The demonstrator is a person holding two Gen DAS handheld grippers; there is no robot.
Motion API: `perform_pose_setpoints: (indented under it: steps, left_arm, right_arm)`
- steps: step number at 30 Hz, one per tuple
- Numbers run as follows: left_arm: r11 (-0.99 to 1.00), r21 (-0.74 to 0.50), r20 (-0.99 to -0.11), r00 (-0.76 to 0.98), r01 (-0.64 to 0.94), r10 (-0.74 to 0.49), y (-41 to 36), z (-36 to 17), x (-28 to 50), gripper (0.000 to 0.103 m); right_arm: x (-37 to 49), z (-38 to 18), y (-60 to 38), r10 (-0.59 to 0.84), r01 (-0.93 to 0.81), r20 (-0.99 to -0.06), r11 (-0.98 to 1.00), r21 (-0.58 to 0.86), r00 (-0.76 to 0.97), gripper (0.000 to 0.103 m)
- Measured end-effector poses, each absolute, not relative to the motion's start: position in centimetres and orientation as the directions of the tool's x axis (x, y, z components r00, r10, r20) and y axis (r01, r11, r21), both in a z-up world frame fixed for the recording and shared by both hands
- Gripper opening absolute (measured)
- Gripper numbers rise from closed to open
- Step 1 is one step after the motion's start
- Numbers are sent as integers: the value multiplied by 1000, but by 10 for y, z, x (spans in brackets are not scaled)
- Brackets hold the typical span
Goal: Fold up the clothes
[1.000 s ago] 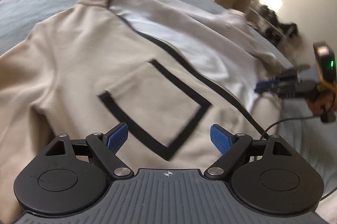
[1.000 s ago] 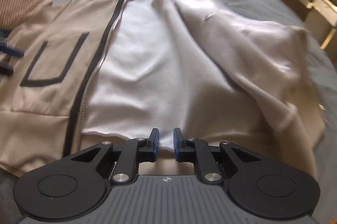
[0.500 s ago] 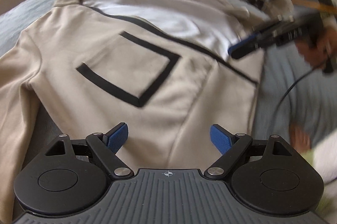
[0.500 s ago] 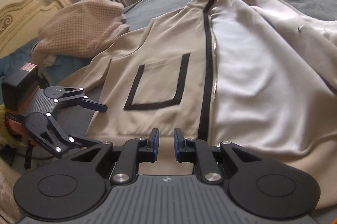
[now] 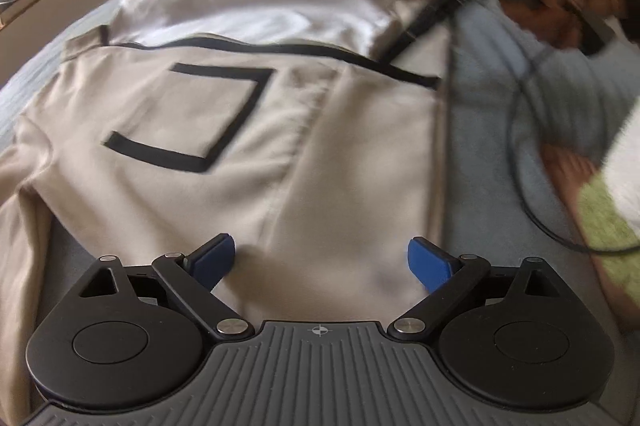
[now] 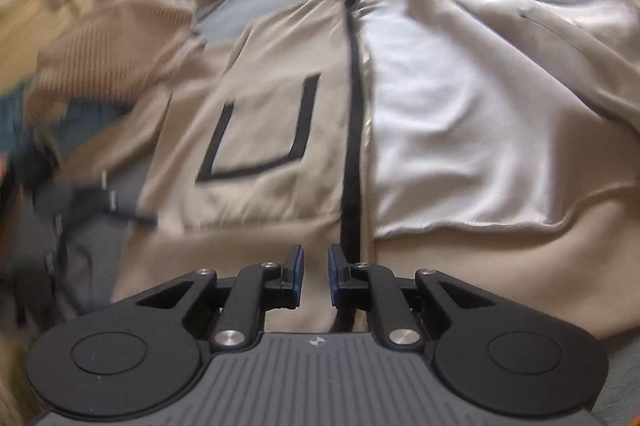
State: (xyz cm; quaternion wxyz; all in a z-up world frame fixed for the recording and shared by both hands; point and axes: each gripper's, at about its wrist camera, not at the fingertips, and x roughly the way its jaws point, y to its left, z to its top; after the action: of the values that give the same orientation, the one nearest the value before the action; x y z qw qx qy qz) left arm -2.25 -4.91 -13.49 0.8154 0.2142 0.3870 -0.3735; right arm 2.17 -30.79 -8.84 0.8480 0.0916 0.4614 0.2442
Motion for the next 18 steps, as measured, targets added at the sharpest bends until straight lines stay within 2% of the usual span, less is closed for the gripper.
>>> perform_pose_setpoints:
  steps: [2,5,8,12,16,18]
  left_arm:
    - [631,79,-791,433,772,-432,-52,-140,-28,96]
    - [656,40,-793,423,754,-438,-52,-139,-25,96]
    - [680,-6,-794,409,734,-449,-50,-138,-21,96]
    - [676,-6,-793,408,737,-453,-50,-138,-23,96]
    - [671,1,-788,414,741,-455,-49,-138,-26,96]
    - [672,1,-788,415,740,-456,-48,-138,-26,96]
  right_arm:
    - [27,-96,-309,481,-316,-760,873,372,436,11]
    - [23,-103,-301,438,-354,-787,887,298,434,11]
    - [26,-95,-305,438,-312,-776,894,322,454,12]
    - [32,-93,-315,431,-245,-770,902,356,470,14]
    - [37,-103,-326,453,-167,-777,890,424,438,23]
    - [37,-105,-325,457,-160,-777,887,433,433,24]
